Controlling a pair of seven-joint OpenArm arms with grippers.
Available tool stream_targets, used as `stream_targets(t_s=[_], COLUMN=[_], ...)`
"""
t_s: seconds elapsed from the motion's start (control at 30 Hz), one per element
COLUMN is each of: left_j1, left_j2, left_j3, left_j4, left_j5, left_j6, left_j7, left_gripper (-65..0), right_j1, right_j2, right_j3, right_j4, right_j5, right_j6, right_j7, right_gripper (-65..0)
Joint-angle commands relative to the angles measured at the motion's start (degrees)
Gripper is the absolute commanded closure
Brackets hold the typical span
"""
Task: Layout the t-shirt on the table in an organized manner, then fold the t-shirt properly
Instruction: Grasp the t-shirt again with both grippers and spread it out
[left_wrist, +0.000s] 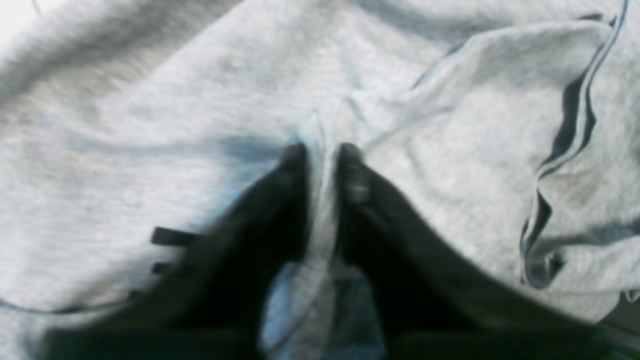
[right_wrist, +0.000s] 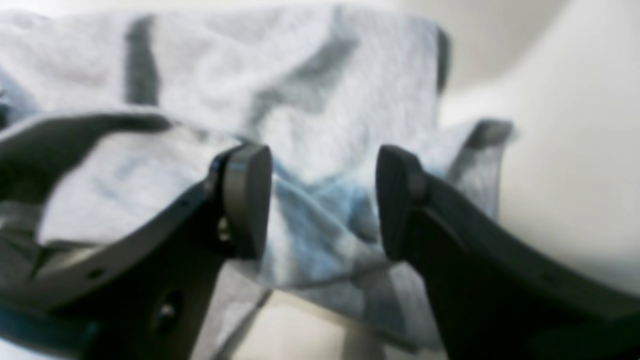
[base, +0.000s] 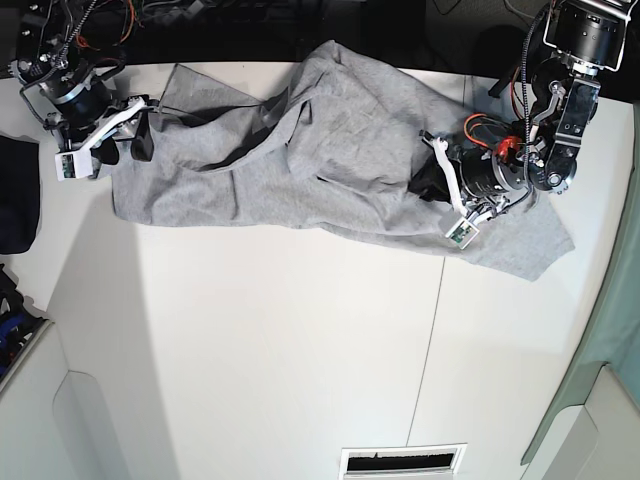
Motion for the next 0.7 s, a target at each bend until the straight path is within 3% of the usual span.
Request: stream_targets(t_s=[0.0,0.27,0.67], left_j1=[-0.79,-0.76,-0.76], left_j2=[-0.68,-0.83,-1.14], left_j3=[-0.22,-0.22,-5.14], left_j4=[0.92,1.25,4.74], left_j5=[-0.52,-1.40,-2.91], left_j6=[-0.44,-0.42,-0.44], left_j7=[-0.61,-0.98,1.33], left_gripper=[-0.3,0.0,0.0], right_j1=[0.28,0.31,3.32], right_j2=[0.48,0.44,0.33], right_j3=[0.92,0.09,-9.33], right_j4=[0.31,-0.72,-6.32], right_j5=[1.01,7.72,0.92], right_j6=[-0.17,2.86,2.78], right_j7=[1.55,1.66,4.28], right_gripper=[-33.5,-33.4,-33.4])
